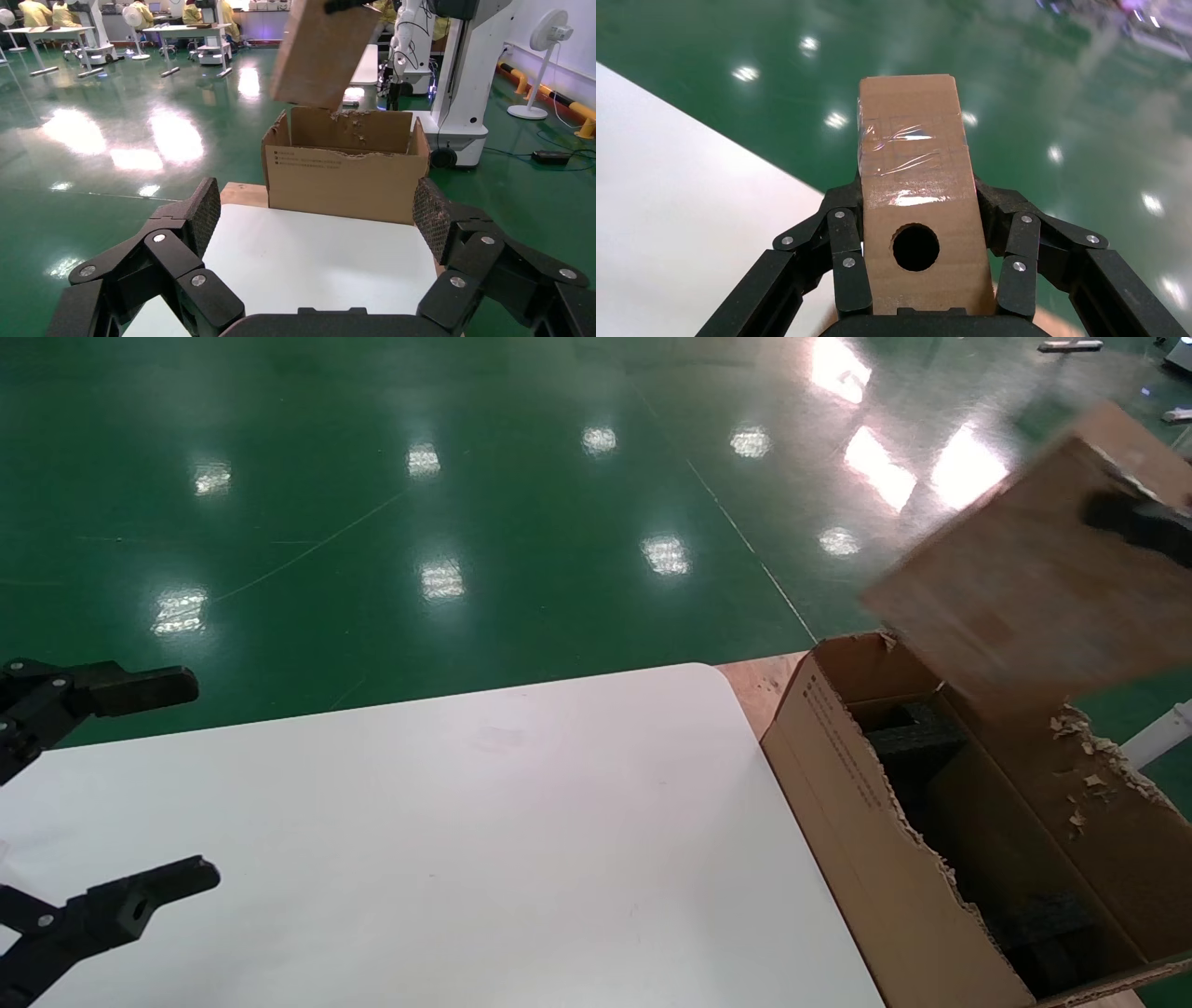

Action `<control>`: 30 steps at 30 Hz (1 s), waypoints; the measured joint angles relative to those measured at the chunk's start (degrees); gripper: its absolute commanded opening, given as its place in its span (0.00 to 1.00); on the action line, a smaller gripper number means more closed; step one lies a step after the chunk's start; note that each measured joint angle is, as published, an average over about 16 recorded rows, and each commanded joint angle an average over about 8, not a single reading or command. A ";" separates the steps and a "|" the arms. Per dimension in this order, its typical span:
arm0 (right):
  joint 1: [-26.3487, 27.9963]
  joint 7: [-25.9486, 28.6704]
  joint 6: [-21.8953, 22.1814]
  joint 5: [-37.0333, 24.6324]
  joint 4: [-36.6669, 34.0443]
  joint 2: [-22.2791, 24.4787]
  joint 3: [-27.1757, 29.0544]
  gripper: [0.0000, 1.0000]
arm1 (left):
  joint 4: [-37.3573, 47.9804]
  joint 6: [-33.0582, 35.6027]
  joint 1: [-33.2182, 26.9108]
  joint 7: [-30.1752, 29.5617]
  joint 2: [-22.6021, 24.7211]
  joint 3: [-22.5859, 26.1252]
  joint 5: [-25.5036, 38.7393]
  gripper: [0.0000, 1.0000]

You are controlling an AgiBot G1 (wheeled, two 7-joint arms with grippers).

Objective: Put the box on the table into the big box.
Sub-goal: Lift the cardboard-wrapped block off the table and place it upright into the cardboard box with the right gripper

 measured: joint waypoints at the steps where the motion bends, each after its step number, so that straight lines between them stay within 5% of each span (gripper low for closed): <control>1: 0.00 -0.07 -0.08 -0.39 -1.10 0.32 -0.11 0.00 | 0.00 0.00 0.00 0.00 0.00 0.00 0.00 1.00; 10: -4.13 -3.13 -0.31 2.03 -11.80 -0.38 -2.12 0.00 | 0.00 0.00 0.00 0.00 0.00 0.00 0.00 1.00; 30: -22.90 -15.81 0.00 15.51 -33.72 -9.28 -1.31 0.00 | 0.00 0.00 0.00 0.00 0.00 0.00 0.00 1.00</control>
